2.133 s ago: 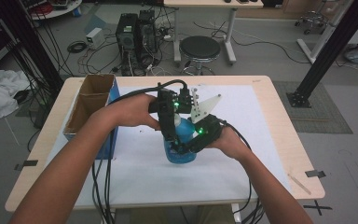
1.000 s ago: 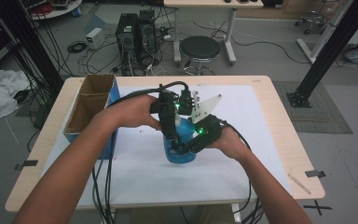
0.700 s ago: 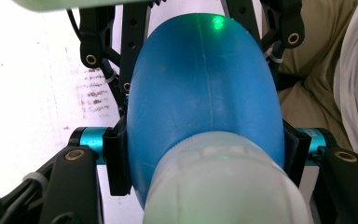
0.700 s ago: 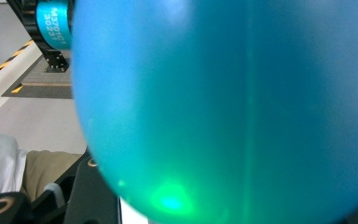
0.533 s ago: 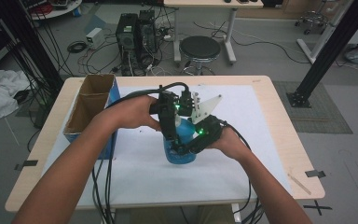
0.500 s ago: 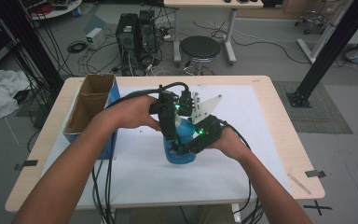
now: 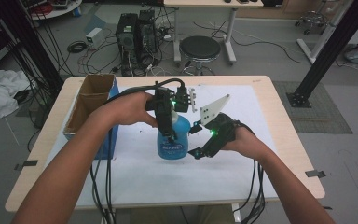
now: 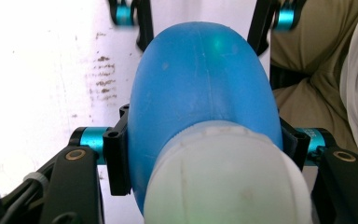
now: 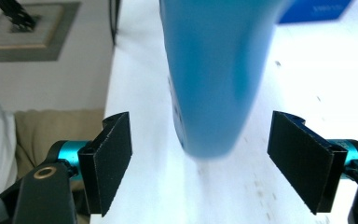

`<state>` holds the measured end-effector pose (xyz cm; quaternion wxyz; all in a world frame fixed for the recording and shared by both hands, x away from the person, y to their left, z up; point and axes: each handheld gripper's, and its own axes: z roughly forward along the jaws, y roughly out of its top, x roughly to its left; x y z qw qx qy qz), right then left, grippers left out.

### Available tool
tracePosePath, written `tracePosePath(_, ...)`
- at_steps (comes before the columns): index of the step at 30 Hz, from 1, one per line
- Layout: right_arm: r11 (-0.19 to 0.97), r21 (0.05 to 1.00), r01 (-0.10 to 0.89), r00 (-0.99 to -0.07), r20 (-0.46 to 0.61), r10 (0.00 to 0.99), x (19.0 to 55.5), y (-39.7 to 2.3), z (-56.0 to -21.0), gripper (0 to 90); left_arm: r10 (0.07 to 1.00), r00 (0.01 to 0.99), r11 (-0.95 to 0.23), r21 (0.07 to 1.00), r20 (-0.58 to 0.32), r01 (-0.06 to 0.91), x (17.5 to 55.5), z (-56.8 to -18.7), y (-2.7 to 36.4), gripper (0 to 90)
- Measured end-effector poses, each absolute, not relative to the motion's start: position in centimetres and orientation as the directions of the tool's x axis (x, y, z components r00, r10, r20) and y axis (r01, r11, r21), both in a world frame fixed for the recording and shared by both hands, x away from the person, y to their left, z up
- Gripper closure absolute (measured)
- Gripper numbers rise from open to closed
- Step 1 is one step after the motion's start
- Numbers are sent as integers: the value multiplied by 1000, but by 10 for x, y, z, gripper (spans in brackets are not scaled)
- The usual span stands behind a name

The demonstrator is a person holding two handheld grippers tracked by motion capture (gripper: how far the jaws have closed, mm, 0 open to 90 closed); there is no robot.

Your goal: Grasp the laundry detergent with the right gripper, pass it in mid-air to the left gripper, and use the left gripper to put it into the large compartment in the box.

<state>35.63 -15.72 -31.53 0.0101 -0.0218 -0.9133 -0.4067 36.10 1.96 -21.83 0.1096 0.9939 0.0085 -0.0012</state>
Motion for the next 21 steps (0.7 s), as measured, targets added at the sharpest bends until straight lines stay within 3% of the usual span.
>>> tracePosePath(6, 698, 709, 106, -990, 7, 144, 362, -175, -311, 211, 60, 998, -972, 228, 10, 57, 366, -215, 31, 378)
tracePosePath(13, 750, 655, 94, -988, -30, 149, 364, -191, -309, 204, 102, 994, -970, 225, 25, 94, 372, -211, 40, 378)
tracePosePath(14, 769, 629, 117, -980, -52, 192, 364, -194, -309, 24, 116, 993, -969, 224, 28, 107, 373, -210, 43, 378)
tracePosePath(21, 784, 590, 195, -962, -39, 269, 367, -217, -304, 6, 167, 985, -961, 230, 47, 152, 378, -204, 53, 378)
